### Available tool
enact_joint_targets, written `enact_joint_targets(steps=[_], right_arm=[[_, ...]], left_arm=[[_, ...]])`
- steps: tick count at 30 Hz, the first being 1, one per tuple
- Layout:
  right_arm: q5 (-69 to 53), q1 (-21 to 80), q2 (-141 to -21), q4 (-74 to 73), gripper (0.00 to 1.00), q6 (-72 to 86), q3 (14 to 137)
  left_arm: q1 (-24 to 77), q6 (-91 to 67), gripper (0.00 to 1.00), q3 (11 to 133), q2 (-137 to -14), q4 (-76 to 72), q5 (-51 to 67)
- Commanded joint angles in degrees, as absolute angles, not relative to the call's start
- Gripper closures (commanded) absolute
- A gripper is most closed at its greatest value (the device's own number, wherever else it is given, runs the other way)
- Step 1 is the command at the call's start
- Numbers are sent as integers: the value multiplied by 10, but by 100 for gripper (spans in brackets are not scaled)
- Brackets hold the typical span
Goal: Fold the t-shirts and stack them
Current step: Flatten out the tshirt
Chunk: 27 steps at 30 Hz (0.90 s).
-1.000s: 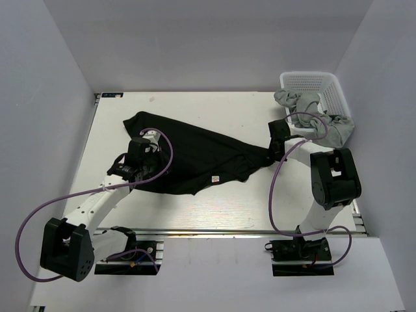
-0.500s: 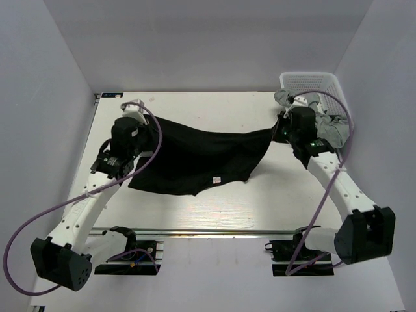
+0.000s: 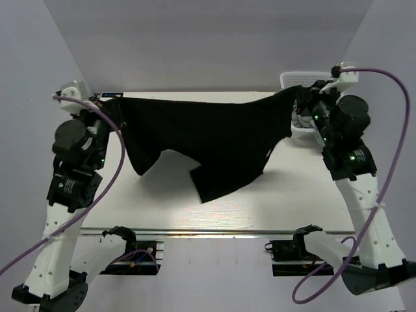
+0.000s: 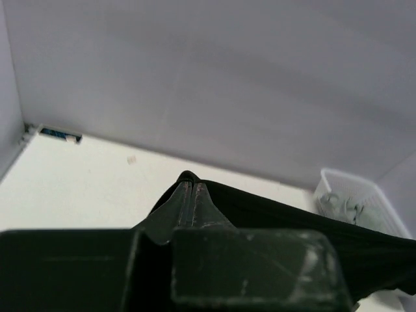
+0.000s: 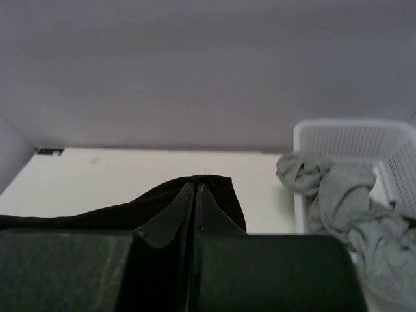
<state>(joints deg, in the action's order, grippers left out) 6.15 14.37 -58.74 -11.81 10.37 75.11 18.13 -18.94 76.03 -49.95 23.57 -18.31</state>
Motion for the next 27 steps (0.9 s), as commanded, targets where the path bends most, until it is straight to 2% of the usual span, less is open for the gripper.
enact_joint_targets(steps=[1,11,16,27], right_arm=[[67,143,-556,-91,100,59,810],[60,144,-507,-160,100,18,972],[41,143,-480,-177,100,4,1045],[18,143,-416,-179,100,-21,1098]], left_arm=[[179,-147,100,803,-474,231,-214],[179,-83,100,891,-403,232,-149],[179,-77,100,936,-388,243,-81],[174,-77,100,1022,-371,282,-6]])
